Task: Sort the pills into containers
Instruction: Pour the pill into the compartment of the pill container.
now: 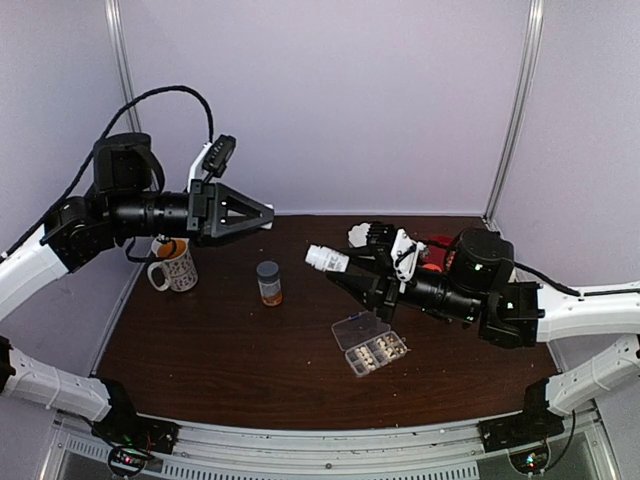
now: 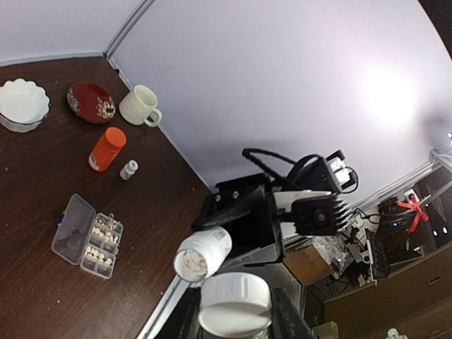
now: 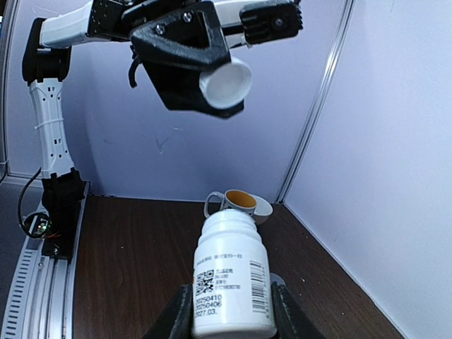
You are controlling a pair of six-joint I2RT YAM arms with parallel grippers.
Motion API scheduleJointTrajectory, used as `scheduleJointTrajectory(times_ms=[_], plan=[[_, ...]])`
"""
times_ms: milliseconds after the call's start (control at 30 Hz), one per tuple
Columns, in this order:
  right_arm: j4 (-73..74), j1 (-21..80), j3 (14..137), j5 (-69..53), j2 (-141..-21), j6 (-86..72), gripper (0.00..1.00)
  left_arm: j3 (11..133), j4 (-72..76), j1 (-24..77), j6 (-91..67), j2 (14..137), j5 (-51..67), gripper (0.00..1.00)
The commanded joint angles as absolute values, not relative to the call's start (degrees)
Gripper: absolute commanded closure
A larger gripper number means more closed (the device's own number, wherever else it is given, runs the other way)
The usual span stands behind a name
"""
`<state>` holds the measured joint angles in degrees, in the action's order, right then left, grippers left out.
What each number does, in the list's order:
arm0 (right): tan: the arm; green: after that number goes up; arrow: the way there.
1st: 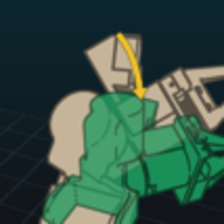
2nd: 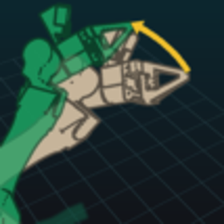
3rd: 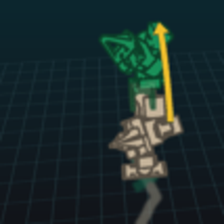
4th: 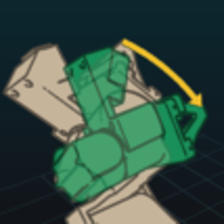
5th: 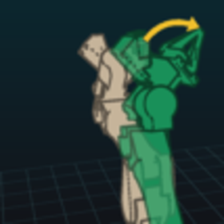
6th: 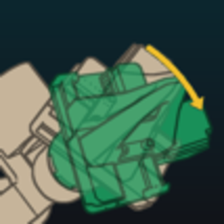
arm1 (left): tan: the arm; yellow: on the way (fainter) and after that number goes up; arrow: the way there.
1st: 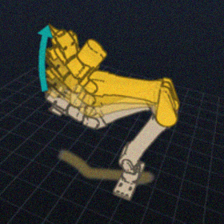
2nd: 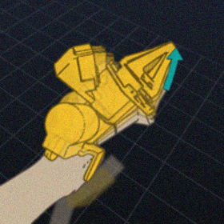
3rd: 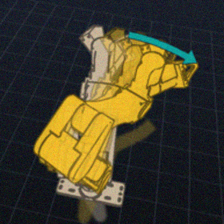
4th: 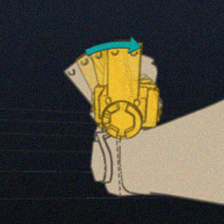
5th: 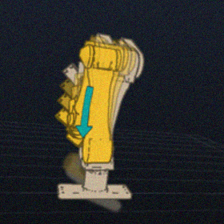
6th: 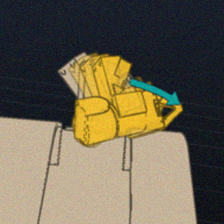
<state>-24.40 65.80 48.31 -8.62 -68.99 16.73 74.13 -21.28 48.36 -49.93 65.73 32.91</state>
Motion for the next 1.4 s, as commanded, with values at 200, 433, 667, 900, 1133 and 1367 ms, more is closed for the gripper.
scheduleJointTrajectory(times_ms=[200, 433, 667, 900, 1133, 1367], plan=[[-31.9, 65.7, 37.7, -1.2, -62.4, 9.5, 1.00, 73.6, -23.8, 46.0, -43.6, 60.8, 25.2, 1.00], [-35.6, 65.6, 27.9, 1.7, -58.3, 2.6, 1.00, 72.1, -27.7, 46.0, -36.6, 59.5, 19.4, 1.00], [-37.8, 65.5, 19.5, 3.8, -56.2, -6.5, 1.00, 66.9, -27.6, 46.0, -31.6, 56.6, 13.7, 1.00], [-44.4, 65.5, 11.3, 6.2, -58.1, -15.0, 1.00, 60.6, -26.4, 46.0, -30.1, 54.6, 11.0, 1.00], [-49.4, 65.5, 9.2, 3.1, -65.3, -16.7, 1.00, 58.0, -26.4, 46.0, -30.0, 53.4, 8.7, 1.00], [-56.7, 65.4, 8.5, 2.9, -74.4, -18.7, 1.00, 56.2, -26.3, 46.0, -29.8, 53.3, 8.3, 1.00]])
